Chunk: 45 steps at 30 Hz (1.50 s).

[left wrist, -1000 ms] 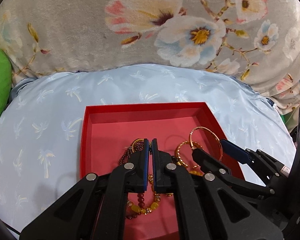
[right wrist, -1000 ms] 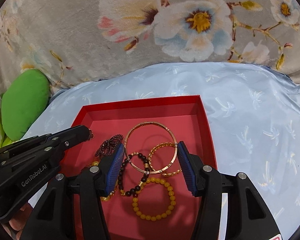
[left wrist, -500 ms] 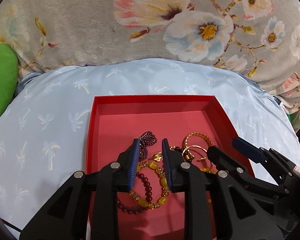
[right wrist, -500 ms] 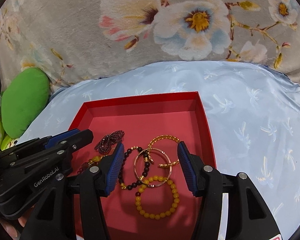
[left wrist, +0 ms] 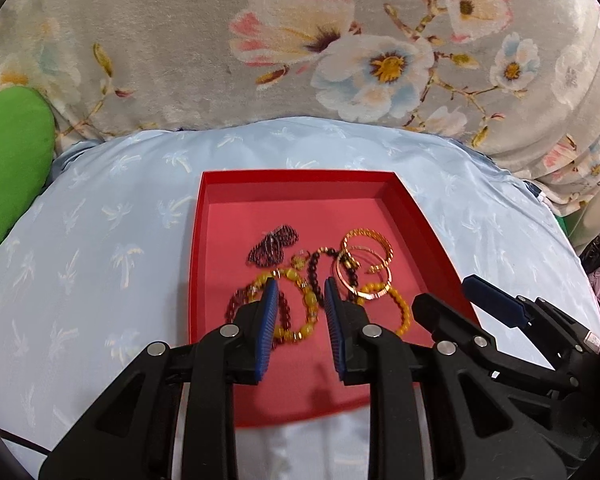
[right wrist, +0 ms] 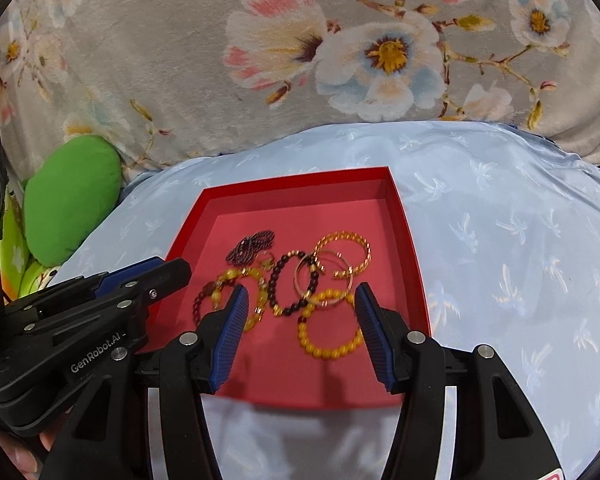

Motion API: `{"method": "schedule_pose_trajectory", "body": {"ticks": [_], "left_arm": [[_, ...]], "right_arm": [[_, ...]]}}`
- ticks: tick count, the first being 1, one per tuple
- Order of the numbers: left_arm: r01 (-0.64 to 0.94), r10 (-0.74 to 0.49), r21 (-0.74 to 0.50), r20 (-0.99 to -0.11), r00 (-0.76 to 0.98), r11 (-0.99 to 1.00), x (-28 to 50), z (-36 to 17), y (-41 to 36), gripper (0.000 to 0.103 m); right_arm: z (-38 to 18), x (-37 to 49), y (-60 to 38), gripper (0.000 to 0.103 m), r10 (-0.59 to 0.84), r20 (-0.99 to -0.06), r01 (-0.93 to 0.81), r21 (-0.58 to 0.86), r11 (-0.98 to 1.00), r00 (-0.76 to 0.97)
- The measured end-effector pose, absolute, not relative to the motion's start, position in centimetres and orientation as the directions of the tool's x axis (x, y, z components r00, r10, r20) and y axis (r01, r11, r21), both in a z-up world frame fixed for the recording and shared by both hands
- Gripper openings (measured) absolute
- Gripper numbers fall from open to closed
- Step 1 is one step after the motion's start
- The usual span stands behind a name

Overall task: Organize jewelry
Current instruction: 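Open both grippers to release the ring and bangle into the box, then withdraw both grippers from the box to the two gold hoop earrings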

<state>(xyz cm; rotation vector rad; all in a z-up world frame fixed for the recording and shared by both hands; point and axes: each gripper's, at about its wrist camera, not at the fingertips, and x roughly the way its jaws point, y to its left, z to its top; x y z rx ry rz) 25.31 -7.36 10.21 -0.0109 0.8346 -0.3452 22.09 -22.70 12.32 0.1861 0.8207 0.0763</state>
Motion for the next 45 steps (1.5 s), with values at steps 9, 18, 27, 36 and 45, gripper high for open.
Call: {"method": "schedule_pose_trajectory", "body": {"ticks": [9,18,27,36,45], "left_arm": [[0.297,-0.319,-0.165,-0.732,0.602,0.941,18.8,9.7,-5.8,0.023],[0.283,-0.318,-0.18,-0.746,0.585,0.942,13.6,8.3,-4.7,0.023],[0.285,-0.311,-0.176,-0.775,0.551,0.942,9.4,6.0,-3.7,0.023],[0.269,-0.284,-0.161,-0.804,0.522,0.95,7.0,3.8,-2.4,0.023],[0.236,-0.257,-0.154,-0.823,0.507,0.959,6.7,2.3,-0.8,0.023]], "right_arm": [[12.1,15.2,-21.5,0.054,0.152,-0.726,0.004,0.208,0.978,0.671],[11.4,10.1,-20.4,0.054,0.148,-0.738,0.002,0.199,0.98,0.659],[9.4,6.0,-19.5,0.054,0.155,-0.763,-0.01,0.191,0.982,0.627],[6.8,3.8,-17.9,0.054,0.185,-0.792,-0.029,0.207,0.978,0.582],[5.5,4.1,-16.4,0.054,0.201,-0.806,-0.051,0.208,0.977,0.556]]}}
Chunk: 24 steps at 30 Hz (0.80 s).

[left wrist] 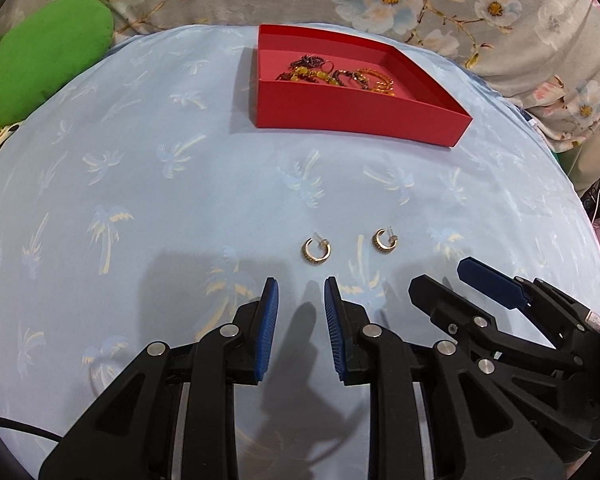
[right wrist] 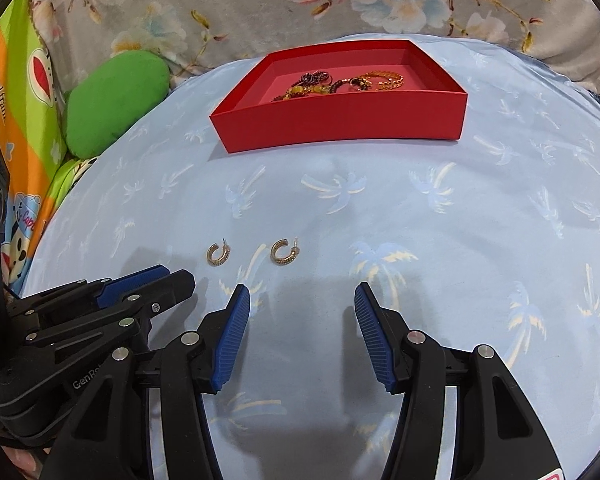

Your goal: Organize jewelry

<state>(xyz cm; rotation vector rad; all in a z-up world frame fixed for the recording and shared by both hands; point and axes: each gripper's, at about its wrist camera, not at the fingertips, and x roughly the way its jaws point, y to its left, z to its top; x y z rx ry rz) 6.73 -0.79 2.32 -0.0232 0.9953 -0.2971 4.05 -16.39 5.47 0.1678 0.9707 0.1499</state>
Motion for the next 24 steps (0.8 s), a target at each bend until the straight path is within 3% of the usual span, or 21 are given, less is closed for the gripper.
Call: {"method": "schedule_pose_trajectory", "body": {"ticks": [9,20,24], "left_arm": [[0.218,-0.25,-0.159,-0.83,0.498,0.963,7.0,1.5,0.1,0.023],[0.214,-0.262,-0.176,-0.826,0.499,0.961,7.5,1.4,0.5,0.024],[0.213,-0.265,-0.18,-0.826,0.497,0.96,7.6,1.5,0.6,0.025]], "right_arm": [[4.9,5.0,-15.6,0.05,0.194,-0.811,-0.068,0.189,0.98,0.552],[4.3,6.5,-14.7,0.039,0.187,-0.814,-0.076,0.173,0.982,0.55],[4.3,7.0,-14.5,0.03,0.181,-0.814,-0.08,0.165,0.983,0.552]]}}
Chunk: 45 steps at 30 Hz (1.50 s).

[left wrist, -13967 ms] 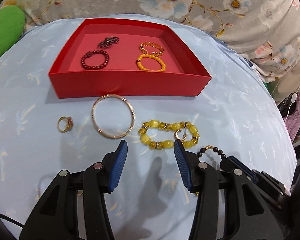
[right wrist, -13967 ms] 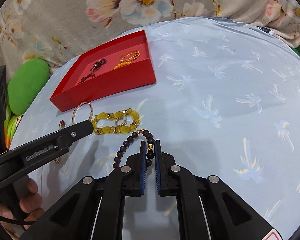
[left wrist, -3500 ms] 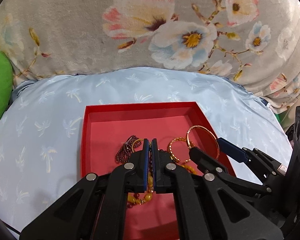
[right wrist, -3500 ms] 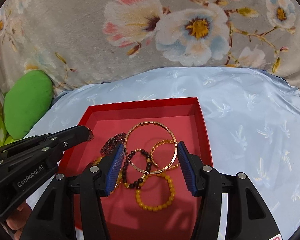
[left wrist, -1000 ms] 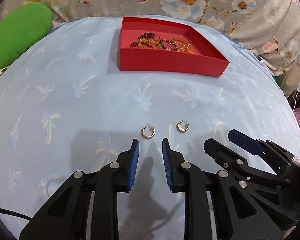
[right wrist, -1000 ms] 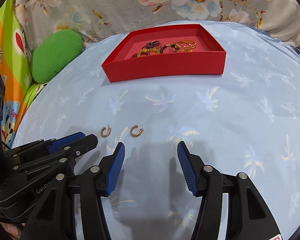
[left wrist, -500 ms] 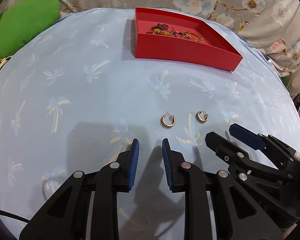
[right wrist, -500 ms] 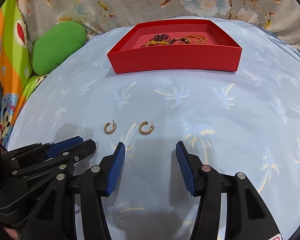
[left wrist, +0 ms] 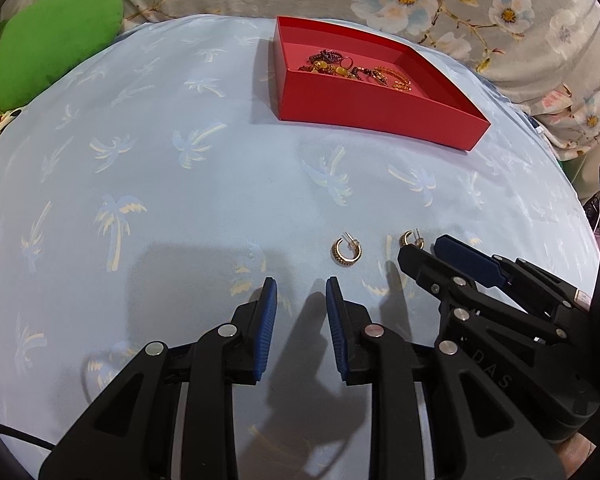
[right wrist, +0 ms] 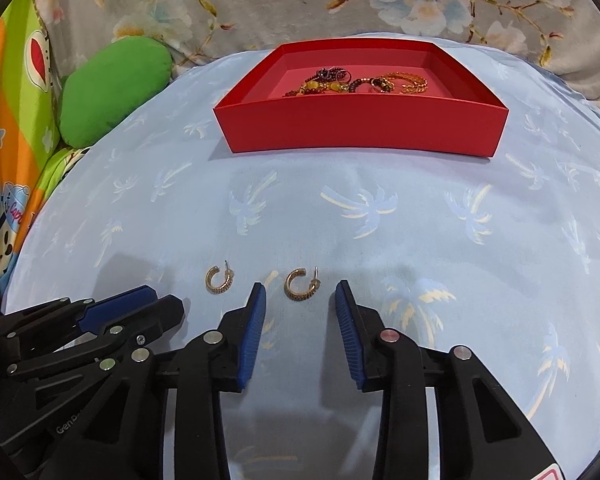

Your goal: Organize jewelry

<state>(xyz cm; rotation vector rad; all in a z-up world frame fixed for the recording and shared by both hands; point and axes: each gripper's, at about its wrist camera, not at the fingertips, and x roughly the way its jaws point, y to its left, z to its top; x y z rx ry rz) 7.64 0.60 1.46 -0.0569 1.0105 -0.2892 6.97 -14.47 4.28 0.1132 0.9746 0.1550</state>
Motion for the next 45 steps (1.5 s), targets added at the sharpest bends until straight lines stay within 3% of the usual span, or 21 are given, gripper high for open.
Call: {"method": "schedule_pose_trajectory", "body": {"ticks": [4,8,9,10,17,20,21,23,29,31,36,38,45], "left_arm": [[0.215,-0.266,-0.18,-0.826,0.496,0.96,7.7,1.5,0.6,0.028],[0.216,-0.263,-0.176,-0.828,0.496,0.961,7.8,1.6,0.3,0.031],[0.216,-0.263,-0.175,-0.828,0.496,0.961,7.8,1.6,0.2,0.032],[0.217,-0.263,-0.175,-0.828,0.496,0.96,7.9,1.6,0.1,0.032],[0.241,-0.275,-0.173,-0.821,0.501,0.955,8.2,2.0,-1.2,0.033],[0.244,-0.271,-0.167,-0.821,0.502,0.955,8.1,2.1,-1.5,0.034],[0.237,-0.267,-0.166,-0.822,0.503,0.957,8.2,2.2,-1.3,0.034],[0.223,-0.259,-0.166,-0.824,0.505,0.961,8.3,2.2,-0.9,0.035],[0.193,-0.239,-0.162,-0.83,0.504,0.968,8.7,2.1,0.3,0.035],[0.193,-0.239,-0.162,-0.831,0.503,0.968,8.8,2.0,0.2,0.035],[0.217,-0.258,-0.17,-0.828,0.498,0.961,8.8,2.0,-0.5,0.035],[0.231,-0.268,-0.173,-0.825,0.497,0.958,8.8,2.0,-1.1,0.035],[0.251,-0.257,-0.146,-0.827,0.499,0.957,9.1,1.6,-2.6,0.037]], "right_arm": [[4.1,7.2,-14.4,0.014,0.165,-0.818,-0.079,0.146,0.986,0.551],[4.1,7.1,-14.6,0.011,0.162,-0.817,-0.076,0.144,0.987,0.554],[4.1,7.1,-14.8,0.003,0.16,-0.818,-0.073,0.143,0.987,0.553],[4.1,7.0,-15.0,0.001,0.158,-0.821,-0.067,0.145,0.987,0.549],[4.4,6.4,-16.1,0.001,0.167,-0.817,-0.074,0.151,0.986,0.552],[4.7,6.6,-15.8,0.014,0.18,-0.811,-0.091,0.156,0.984,0.556],[4.7,6.6,-15.7,0.023,0.183,-0.808,-0.095,0.157,0.983,0.56],[4.7,7.0,-15.3,0.024,0.185,-0.807,-0.102,0.154,0.983,0.561],[4.2,8.2,-14.2,0.024,0.188,-0.81,-0.121,0.146,0.982,0.556],[4.1,8.3,-14.2,0.016,0.176,-0.811,-0.116,0.133,0.984,0.559],[4.3,7.8,-15.3,0.012,0.145,-0.811,-0.092,0.113,0.989,0.566],[4.4,7.5,-16.0,0.0,0.139,-0.814,-0.074,0.118,0.99,0.563],[4.1,7.0,-17.4,0.001,0.148,-0.82,-0.057,0.139,0.989,0.554]]}}
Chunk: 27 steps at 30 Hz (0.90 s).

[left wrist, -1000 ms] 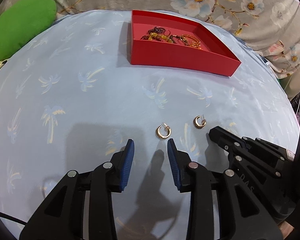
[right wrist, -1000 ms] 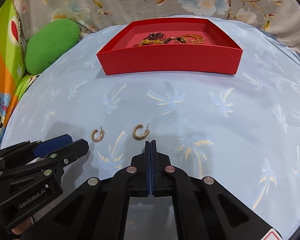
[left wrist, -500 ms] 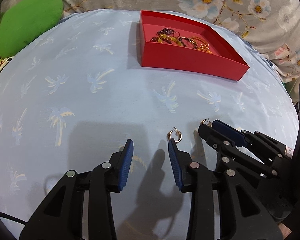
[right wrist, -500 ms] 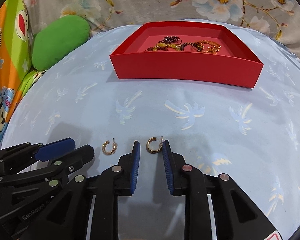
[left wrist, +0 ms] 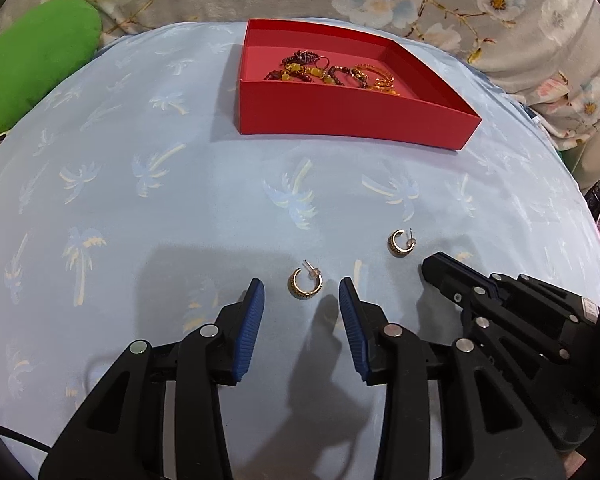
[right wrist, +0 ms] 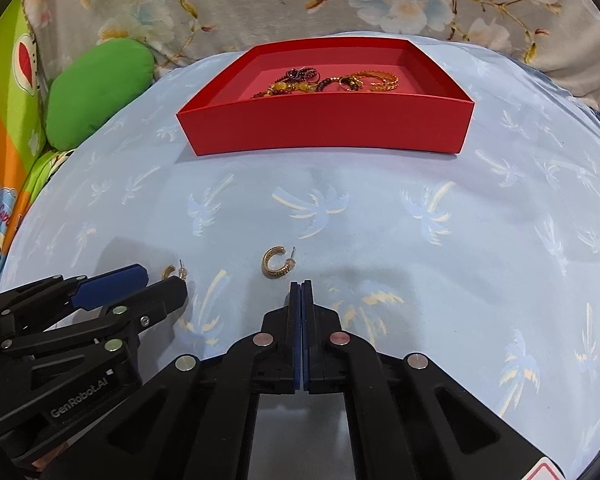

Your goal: Organize jewelry

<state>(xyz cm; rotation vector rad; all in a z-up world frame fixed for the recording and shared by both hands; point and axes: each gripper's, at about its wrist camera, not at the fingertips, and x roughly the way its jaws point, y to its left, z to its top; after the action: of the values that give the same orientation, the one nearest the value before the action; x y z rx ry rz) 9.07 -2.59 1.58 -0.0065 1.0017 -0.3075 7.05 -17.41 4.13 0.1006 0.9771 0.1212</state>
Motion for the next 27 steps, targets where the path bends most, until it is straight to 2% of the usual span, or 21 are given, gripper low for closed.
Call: {"method": "schedule_pose_trajectory", "body": {"ticks": [2,4,5,8,9,14,22,25,27], "left_arm": [[0.256,-0.257,-0.141,-0.827,0.501,0.956,9.1,1.6,-2.7,0.037],[0.263,-0.256,-0.135,-0.824,0.506,0.955,9.2,1.5,-2.9,0.036],[0.267,-0.251,-0.126,-0.822,0.512,0.956,9.3,1.5,-3.0,0.035],[0.288,-0.251,-0.111,-0.82,0.515,0.951,9.6,1.4,-3.7,0.022],[0.293,-0.255,-0.113,-0.82,0.512,0.949,9.7,1.4,-3.7,0.016],[0.299,-0.265,-0.12,-0.817,0.512,0.947,9.7,1.4,-3.7,0.016],[0.239,-0.249,-0.142,-0.818,0.518,0.961,10.2,1.5,-1.5,0.016],[0.226,-0.243,-0.143,-0.82,0.518,0.964,10.3,1.5,-1.1,0.016],[0.224,-0.242,-0.142,-0.821,0.517,0.964,10.3,1.5,-1.1,0.016]], "right_arm": [[4.2,7.0,-17.2,0.007,0.154,-0.814,-0.065,0.142,0.988,0.56],[4.3,7.1,-17.1,0.018,0.156,-0.81,-0.068,0.143,0.987,0.565],[4.3,7.1,-17.1,0.019,0.151,-0.809,-0.062,0.141,0.988,0.568],[4.2,7.4,-17.2,0.023,0.153,-0.812,-0.052,0.15,0.987,0.564],[4.2,7.4,-17.3,0.024,0.154,-0.812,-0.049,0.152,0.987,0.563],[4.2,7.4,-17.3,0.025,0.157,-0.811,-0.055,0.153,0.987,0.563],[4.1,8.7,-15.6,0.032,0.155,-0.811,-0.084,0.131,0.988,0.565],[4.1,9.0,-15.1,0.032,0.142,-0.81,-0.091,0.11,0.99,0.57],[4.1,9.1,-15.1,0.025,0.129,-0.81,-0.083,0.099,0.992,0.571]]}}
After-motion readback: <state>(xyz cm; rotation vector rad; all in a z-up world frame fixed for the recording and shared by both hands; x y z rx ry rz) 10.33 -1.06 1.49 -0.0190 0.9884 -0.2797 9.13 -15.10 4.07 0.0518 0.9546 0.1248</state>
